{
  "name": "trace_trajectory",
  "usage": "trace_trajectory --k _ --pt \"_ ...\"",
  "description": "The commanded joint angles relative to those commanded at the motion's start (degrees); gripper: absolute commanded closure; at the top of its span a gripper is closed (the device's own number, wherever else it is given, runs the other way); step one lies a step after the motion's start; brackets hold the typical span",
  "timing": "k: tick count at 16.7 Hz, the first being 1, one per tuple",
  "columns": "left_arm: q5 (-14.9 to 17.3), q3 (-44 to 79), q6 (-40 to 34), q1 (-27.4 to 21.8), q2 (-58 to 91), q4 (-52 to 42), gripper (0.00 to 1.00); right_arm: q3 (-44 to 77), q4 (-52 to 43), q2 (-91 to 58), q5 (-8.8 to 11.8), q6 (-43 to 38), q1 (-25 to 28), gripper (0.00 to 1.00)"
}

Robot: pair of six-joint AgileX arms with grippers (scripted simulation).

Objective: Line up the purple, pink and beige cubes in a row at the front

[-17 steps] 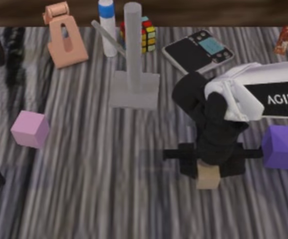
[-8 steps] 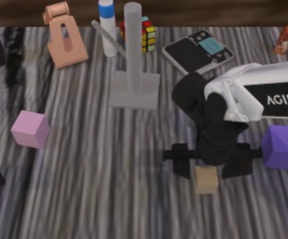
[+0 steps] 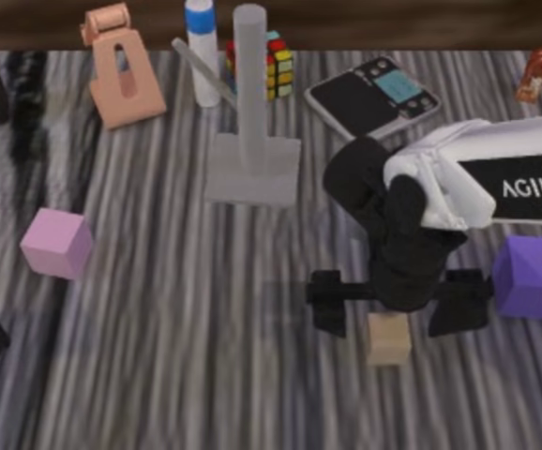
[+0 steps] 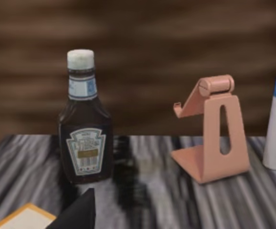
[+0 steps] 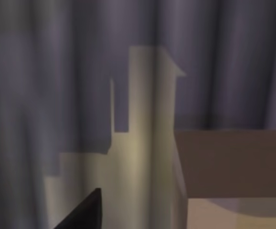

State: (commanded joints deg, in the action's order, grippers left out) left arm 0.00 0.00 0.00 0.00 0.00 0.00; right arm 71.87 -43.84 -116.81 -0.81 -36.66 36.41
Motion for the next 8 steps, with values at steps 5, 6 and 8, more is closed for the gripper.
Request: trace_trajectory --k 5,6,8 --pt "0.00 0.00 0.00 0.00 0.00 0.00 0.00 2.79 -4.32 1.90 0.01 -0.04 0.23 0.00" --pt "0.00 0.00 0.00 0.00 0.00 0.00 0.00 3.95 -6.82 2.85 0.02 -0.08 0.26 0.00" --pt "0.00 0.00 0.00 0.00 0.00 0.00 0.00 6.24 -11.56 4.72 0.05 -0.09 0.43 0.00"
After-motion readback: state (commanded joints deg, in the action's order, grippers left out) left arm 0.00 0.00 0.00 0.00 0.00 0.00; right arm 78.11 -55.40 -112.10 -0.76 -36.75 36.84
